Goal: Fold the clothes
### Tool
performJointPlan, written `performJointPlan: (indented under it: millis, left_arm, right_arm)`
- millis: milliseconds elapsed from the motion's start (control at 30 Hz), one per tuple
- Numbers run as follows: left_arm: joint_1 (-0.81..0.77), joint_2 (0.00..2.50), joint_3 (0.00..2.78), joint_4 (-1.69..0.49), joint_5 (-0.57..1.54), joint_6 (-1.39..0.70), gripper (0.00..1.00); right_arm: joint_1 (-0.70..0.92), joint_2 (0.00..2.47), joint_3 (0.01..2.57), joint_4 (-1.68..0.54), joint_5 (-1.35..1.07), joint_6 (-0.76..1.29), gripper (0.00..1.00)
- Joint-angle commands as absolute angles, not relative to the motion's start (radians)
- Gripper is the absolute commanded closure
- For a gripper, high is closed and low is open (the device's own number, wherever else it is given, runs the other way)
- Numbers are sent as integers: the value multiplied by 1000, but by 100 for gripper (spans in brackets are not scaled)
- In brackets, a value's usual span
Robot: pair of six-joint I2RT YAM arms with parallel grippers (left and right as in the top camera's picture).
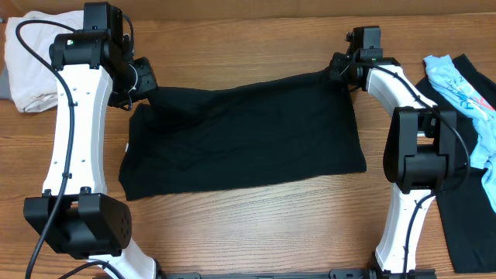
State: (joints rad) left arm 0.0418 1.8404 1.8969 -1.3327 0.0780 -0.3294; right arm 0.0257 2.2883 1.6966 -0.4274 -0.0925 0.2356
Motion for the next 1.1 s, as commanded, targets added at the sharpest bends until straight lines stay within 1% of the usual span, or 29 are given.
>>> performJointPlan:
  millis: [0, 33, 67, 133, 267, 367, 433, 567, 1067]
  left_arm:
    - [52, 1832, 1891, -1334, 67, -306, 96]
    - [52, 1832, 1891, -1334, 67, -306, 96]
    - [52, 1832, 1891, -1334, 67, -306, 96]
    - [52, 1832, 1891, -1334, 67, -306, 96]
    - [52, 1832, 1891, -1331, 67, -305, 96]
    - [52, 1832, 1891, -1325, 67, -306, 95]
    - [52, 1832, 1891, -1323, 67, -306, 96]
    - [52, 1832, 1891, -1324, 67, -306, 96]
    - [52, 1832, 1891, -1320, 68, -306, 96]
  right_arm:
    - [21, 2301, 1716, -418, -74, 236, 56]
    - [20, 2301, 1716, -414, -59, 236, 42]
    - [20, 2301, 1716, -411, -43, 236, 36]
    - [19, 2301, 1716, -397, -27, 227, 32]
    - [19, 2301, 1716, -381, -55, 208, 31]
    - [19, 2303, 1716, -379, -65, 209, 34]
    - [19, 2304, 1716, -379, -65, 209, 38]
    - [19, 2304, 1716, -382, -65, 209, 40]
    - [19, 2336, 1716, -369, -70, 210, 42]
